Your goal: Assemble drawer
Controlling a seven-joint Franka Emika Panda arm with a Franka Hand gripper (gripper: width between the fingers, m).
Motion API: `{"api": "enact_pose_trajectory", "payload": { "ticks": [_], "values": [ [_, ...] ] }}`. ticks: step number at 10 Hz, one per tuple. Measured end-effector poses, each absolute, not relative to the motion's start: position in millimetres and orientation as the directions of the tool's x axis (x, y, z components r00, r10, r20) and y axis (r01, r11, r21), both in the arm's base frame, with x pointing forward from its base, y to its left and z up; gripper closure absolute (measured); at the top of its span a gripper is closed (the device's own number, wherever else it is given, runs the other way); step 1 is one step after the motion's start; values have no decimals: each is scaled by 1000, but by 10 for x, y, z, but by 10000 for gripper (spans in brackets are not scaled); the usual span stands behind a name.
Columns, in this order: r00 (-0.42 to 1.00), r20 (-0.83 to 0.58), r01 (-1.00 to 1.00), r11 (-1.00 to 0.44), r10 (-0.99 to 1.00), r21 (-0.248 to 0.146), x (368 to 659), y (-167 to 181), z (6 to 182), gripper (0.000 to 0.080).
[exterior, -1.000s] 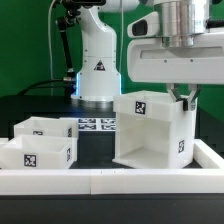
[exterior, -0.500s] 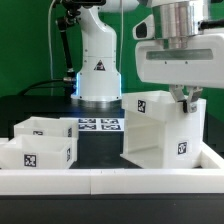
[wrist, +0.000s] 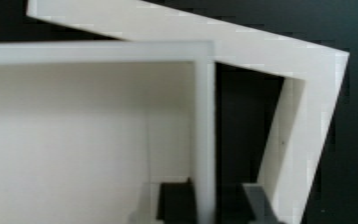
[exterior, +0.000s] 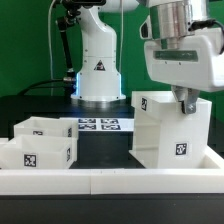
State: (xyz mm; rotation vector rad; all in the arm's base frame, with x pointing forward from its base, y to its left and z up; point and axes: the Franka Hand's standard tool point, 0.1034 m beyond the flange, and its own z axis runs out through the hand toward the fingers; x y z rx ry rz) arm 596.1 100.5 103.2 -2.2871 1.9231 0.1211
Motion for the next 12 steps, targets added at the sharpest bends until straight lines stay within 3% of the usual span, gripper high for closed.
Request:
{"api": "enact_pose_trajectory", "payload": {
  "ticks": [2,5,9,12],
  "values": [
    [110,-167,-993,-102,-980,-54,5968,994,1030,761],
    [140,-167,-989,-129,-976,-75,6198,854,1032,761],
    [141,-174,-987,-124,-975,-104,6440,947,1034,761],
    [113,-169,-990,-98,-979,-99,6468,996,1038,761]
  ]
}}
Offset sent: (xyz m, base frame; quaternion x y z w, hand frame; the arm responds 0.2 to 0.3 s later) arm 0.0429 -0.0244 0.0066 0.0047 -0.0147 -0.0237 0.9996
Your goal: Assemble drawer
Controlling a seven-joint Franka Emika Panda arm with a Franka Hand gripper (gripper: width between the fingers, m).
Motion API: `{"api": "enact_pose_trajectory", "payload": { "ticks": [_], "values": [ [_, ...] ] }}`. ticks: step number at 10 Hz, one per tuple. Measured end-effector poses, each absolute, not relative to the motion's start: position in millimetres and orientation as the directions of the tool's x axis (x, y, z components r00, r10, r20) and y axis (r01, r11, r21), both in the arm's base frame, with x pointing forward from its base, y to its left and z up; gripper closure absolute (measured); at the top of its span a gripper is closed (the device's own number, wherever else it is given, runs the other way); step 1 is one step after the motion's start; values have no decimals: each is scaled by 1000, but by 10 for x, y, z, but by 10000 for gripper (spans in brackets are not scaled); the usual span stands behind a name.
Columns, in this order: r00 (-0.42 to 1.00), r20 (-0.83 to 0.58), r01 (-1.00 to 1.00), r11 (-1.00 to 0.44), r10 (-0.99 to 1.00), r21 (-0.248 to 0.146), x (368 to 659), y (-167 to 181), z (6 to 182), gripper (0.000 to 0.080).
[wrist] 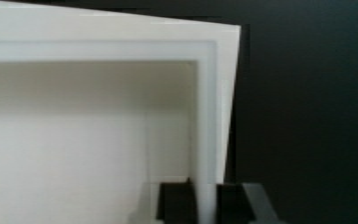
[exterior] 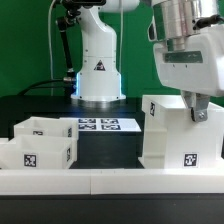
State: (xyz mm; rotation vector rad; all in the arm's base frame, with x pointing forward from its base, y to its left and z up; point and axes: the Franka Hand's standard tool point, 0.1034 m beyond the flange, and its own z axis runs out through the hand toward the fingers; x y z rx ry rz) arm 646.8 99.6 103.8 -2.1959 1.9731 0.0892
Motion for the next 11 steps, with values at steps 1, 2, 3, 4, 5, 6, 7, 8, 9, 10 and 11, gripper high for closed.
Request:
{"api": "enact_pose_trajectory", "payload": {
  "ticks": [1,2,3,4,5,6,7,8,9,10,11],
  "values": [
    [114,-170,-990,-99,-979,-97,6460,993,1039,761],
    [122,-169,-990,-106,-978,-98,6459,998,1036,761],
    [143,-167,-987,-128,-975,-95,6451,1001,1039,570],
    [202,-174,-979,-193,-964,-68,6419,1009,1061,431],
    [249,-174,-968,-240,-953,-76,6430,986,1086,295],
    [278,-175,-960,-269,-944,-77,6420,969,1117,295],
    [286,-173,-958,-274,-943,-86,6416,1002,1206,177],
    [343,-167,-938,-330,-924,-102,6399,993,1297,158],
    [406,-162,-913,-392,-900,-112,6371,958,1402,158],
    [464,-159,-885,-451,-871,-115,6328,914,1458,151],
    [483,-156,-875,-470,-861,-117,6305,905,1458,151]
  ]
}}
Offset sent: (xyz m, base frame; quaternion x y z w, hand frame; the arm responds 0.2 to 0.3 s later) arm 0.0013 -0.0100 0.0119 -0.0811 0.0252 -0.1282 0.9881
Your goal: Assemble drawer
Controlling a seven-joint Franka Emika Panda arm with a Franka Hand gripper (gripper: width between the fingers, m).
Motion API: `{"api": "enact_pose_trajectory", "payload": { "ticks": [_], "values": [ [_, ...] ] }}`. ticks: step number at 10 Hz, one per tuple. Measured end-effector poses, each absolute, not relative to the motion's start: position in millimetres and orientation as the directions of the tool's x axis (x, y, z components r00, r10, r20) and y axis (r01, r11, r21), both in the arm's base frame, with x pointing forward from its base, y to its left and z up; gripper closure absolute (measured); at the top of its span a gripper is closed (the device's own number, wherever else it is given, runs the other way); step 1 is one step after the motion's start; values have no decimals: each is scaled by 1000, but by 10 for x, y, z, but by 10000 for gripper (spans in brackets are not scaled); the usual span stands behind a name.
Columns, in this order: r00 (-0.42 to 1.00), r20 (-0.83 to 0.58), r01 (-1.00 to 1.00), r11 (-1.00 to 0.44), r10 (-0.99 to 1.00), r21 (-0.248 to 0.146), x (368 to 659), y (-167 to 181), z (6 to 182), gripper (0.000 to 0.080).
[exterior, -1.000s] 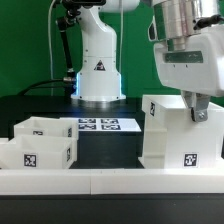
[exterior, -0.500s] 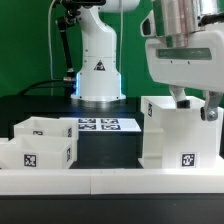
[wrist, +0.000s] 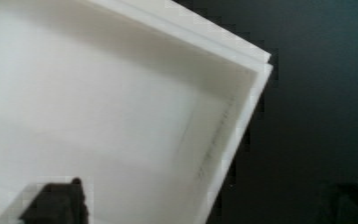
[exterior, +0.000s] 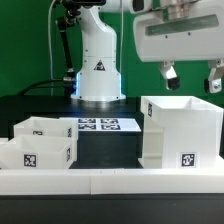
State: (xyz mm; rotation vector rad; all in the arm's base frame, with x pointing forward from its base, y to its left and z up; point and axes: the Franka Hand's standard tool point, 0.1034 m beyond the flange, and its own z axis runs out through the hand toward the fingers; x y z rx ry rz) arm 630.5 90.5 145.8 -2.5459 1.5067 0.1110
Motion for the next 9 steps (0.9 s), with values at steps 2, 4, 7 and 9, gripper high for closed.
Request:
{"api": "enact_pose_trajectory", "payload": {
  "ticks": [2,4,7,9],
  "values": [
    [509,-153,-860,-496,-847,-120,6307,919,1444,151],
    [662,-135,-750,-649,-738,-128,6294,909,1416,151],
    [905,-103,-425,-893,-413,-147,6287,771,1324,151],
    [945,-80,-326,-932,-317,-160,6288,759,1305,151]
  ]
}}
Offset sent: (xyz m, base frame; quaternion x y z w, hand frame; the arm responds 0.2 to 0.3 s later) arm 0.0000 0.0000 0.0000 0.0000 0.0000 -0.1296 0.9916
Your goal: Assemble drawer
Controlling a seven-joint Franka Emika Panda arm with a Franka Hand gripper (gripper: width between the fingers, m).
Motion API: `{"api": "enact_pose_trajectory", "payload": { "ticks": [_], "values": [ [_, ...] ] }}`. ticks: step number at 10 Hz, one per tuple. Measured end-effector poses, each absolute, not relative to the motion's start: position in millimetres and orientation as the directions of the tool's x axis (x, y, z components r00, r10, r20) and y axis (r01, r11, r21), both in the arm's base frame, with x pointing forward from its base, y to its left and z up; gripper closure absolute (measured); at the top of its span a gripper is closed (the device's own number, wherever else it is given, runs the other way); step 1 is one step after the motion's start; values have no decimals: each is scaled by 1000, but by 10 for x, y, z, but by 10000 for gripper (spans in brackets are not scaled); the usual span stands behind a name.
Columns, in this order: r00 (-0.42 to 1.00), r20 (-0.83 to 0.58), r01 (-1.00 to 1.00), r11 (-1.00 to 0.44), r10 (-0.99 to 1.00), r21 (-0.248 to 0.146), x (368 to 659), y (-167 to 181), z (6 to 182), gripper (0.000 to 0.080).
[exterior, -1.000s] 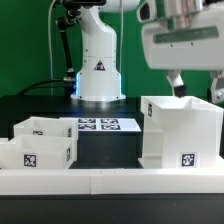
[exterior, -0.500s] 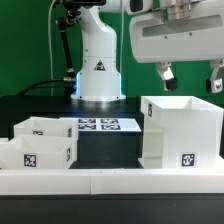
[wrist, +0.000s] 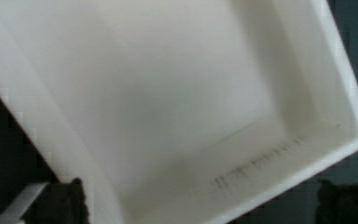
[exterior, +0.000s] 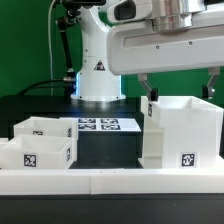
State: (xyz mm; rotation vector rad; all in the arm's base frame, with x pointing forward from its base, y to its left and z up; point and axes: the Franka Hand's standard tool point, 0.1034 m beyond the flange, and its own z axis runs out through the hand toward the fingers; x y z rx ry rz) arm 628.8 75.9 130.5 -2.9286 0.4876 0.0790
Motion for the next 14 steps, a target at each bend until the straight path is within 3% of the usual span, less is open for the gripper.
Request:
{"api": "enact_pose_trajectory", "payload": {
  "ticks": [2,5,8,13,14],
  "values": [
    [967,-67,-252,-953,-244,-166,6289,748,1303,151],
    [990,-38,-140,-978,-136,-155,6101,300,1447,151],
    [989,-13,-150,-980,-150,-131,5916,-141,1297,151],
    [989,-18,-147,-981,-146,-127,5898,-155,1258,151],
    [992,-27,-123,-985,-121,-119,5857,-246,1175,151]
  ]
}}
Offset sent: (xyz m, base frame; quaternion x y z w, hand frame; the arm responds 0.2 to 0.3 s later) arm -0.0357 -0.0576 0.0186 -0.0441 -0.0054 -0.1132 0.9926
